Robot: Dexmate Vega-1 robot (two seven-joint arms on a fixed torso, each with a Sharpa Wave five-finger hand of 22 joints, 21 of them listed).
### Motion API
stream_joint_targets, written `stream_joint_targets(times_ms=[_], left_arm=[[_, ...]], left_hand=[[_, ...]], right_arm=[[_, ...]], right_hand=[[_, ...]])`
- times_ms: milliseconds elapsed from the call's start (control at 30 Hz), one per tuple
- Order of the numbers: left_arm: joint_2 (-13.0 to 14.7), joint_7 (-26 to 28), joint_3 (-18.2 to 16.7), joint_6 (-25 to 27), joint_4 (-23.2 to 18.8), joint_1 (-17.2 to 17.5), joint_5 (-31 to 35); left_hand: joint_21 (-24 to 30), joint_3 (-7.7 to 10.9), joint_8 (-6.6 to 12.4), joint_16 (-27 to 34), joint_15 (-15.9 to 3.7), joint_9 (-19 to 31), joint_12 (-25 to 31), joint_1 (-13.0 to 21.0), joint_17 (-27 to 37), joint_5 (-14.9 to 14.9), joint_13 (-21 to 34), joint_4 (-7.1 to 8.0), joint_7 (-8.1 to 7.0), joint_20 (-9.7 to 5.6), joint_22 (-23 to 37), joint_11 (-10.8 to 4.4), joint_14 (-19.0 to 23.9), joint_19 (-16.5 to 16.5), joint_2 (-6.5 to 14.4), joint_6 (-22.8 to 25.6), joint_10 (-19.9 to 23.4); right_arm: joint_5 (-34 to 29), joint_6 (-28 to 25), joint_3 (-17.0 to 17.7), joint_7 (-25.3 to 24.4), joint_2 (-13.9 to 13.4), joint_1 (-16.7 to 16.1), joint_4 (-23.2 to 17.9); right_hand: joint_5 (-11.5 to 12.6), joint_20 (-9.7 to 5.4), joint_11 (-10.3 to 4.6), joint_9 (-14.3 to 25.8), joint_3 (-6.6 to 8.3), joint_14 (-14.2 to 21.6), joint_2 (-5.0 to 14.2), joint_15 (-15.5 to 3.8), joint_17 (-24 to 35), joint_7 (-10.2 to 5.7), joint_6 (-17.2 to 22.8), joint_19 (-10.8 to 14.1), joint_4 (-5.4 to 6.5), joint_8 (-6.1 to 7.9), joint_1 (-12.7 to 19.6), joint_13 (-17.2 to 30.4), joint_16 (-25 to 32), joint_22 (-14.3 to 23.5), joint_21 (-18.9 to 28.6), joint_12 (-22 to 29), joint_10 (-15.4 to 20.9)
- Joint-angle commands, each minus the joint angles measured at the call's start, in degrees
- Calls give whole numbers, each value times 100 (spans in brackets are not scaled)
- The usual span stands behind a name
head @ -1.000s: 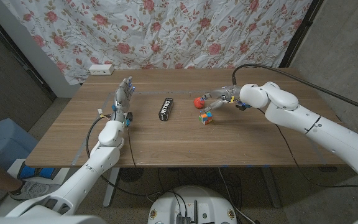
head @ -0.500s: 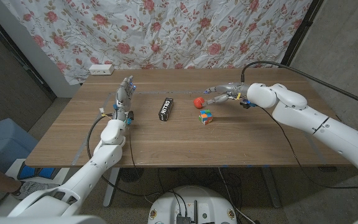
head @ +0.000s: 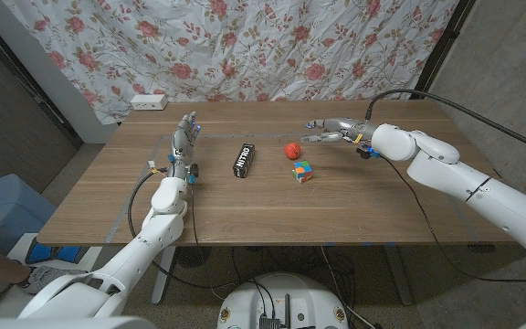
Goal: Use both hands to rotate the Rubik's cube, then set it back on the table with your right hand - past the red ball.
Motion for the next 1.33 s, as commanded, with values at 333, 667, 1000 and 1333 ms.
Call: stream_joint_targets(times_ms=[333, 667, 1000, 1333], left_arm=[[-172, -180, 42, -342, 393, -143, -6], [-126, -54, 110, -118, 134, -67, 67], [-156, 42, 161, 2, 77, -89, 124], [-170, 121, 163, 24, -58, -10, 126]], left_hand=[[-19, 89, -2, -8, 10, 18, 3, 50, 1, 3, 12, -22, 69, 10, 2, -12, 14, 46, 484, 14, 36], [-24, 119, -6, -11, 15, 18, 3, 70, -4, 4, 12, -43, 82, 17, 1, -1, 17, 47, 502, 9, 47], [-22, 154, -6, -6, 26, 18, 2, 94, -10, 3, 12, -71, 110, 28, 0, 5, 47, 70, 518, 14, 58], [-19, 192, -1, -8, 26, 19, 2, 117, -14, 1, 12, -100, 127, 41, 0, -4, 65, 98, 527, 28, 72]], right_arm=[[1346, 275, 212, -996, 175, -153, 404], [1836, 347, 394, -1236, 153, -299, 529], [2326, 463, 556, -1462, 176, -474, 700], [2524, 485, 562, -1684, 253, -530, 844]], right_hand=[[-78, -87, 23, -30, 6, 104, 100, -107, -75, 261, 97, 96, 56, 34, -191, -119, -30, 14, -21, 45, 148], [-102, -107, 23, -40, 19, 174, 196, -144, -106, 259, 146, 123, 97, 40, -269, -182, -25, 13, -32, 44, 179], [-118, -104, 27, -46, 34, 195, 273, -152, -138, 272, 185, 133, 121, 41, -322, -238, -39, 13, -46, 63, 259], [-131, -119, 19, -52, 44, 252, 320, -260, -179, 296, 225, 168, 125, 42, -358, -297, -44, 13, -49, 59, 293]])
